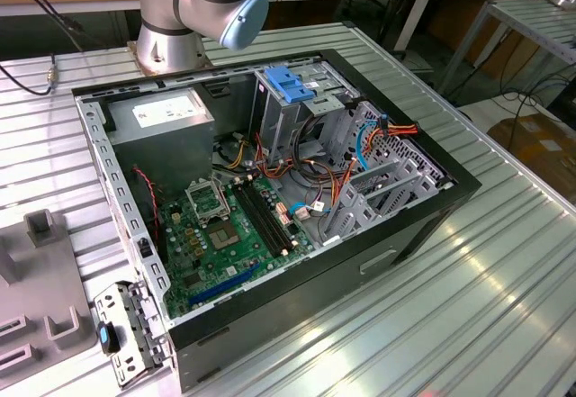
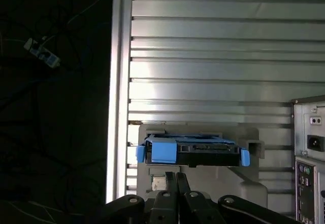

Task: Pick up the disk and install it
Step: 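Pick up the disk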

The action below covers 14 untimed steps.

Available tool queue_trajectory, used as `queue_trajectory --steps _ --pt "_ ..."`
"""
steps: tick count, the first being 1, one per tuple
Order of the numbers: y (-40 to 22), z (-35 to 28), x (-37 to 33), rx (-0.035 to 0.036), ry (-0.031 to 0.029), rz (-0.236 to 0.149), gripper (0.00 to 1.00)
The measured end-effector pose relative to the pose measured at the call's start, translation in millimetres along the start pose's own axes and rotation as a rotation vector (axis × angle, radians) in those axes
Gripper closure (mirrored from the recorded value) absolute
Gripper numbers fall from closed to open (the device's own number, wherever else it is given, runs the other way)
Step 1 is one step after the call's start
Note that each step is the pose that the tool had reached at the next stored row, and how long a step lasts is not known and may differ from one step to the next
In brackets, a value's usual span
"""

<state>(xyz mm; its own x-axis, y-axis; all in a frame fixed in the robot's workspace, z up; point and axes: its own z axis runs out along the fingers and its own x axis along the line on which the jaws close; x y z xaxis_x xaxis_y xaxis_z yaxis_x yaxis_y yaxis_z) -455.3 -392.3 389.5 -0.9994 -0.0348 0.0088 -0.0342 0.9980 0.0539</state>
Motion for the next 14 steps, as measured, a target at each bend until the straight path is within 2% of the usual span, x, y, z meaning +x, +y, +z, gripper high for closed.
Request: queue_trajectory --steps 3,4,7,14 --pt "0.0 0.0 0.0 0.0003 0.0019 -0.035 0.85" --pt "0.0 0.0 0.0 0.0005 0.0035 -0.065 0.85" --pt "0.0 0.0 0.0 0.0010 0.0062 -0.115 0.85" --pt "0.0 0.0 0.5 0.0016 0.0099 -0.182 0.85"
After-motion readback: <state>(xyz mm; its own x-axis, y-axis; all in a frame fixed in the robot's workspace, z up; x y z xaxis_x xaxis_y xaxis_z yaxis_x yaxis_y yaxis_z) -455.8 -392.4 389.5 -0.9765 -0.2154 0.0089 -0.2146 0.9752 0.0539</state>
